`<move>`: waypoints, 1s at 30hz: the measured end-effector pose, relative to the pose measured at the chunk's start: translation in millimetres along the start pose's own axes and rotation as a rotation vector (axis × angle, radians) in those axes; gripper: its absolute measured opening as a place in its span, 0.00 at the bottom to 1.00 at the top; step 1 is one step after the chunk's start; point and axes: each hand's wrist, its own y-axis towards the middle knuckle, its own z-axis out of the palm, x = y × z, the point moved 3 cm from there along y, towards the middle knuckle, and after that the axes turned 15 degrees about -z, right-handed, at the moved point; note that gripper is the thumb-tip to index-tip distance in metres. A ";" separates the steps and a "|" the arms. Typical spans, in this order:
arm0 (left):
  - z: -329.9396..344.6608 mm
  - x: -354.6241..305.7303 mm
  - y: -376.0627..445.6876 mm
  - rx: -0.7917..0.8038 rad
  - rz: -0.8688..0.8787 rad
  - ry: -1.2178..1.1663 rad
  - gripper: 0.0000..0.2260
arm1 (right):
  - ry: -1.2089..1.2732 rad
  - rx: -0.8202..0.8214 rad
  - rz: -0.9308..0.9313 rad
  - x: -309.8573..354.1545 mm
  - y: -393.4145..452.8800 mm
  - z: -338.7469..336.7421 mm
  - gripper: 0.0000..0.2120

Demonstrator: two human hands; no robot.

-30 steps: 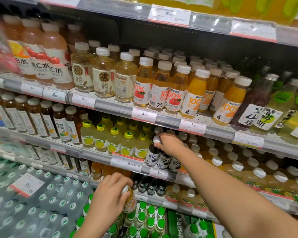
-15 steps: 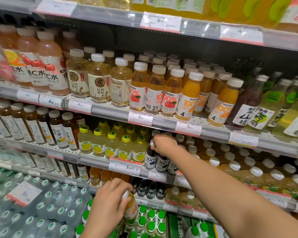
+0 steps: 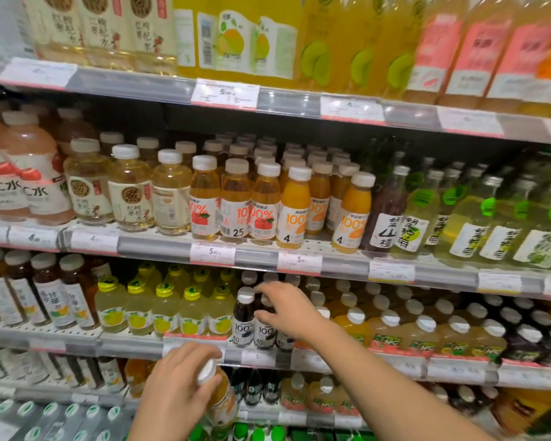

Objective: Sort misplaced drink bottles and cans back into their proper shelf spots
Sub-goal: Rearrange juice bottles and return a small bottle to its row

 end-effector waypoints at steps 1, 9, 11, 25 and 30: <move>-4.1 -9.0 3.9 -0.007 -0.004 -0.026 0.22 | 0.064 -0.031 0.004 3.9 -14.2 -4.8 0.26; -31.6 -86.7 35.1 0.017 0.101 -0.255 0.18 | 0.535 -0.139 0.041 37.9 -97.6 -20.2 0.31; -36.0 -106.2 39.4 0.019 0.134 -0.259 0.17 | 0.542 -0.166 0.055 42.6 -104.4 -23.3 0.32; -41.3 -171.0 74.2 0.031 0.276 -0.305 0.17 | 0.315 -0.510 0.123 14.2 -125.4 -74.1 0.22; -14.8 -152.0 97.1 -0.077 0.290 -0.001 0.20 | 0.270 -0.692 0.135 -0.8 -117.8 -125.4 0.19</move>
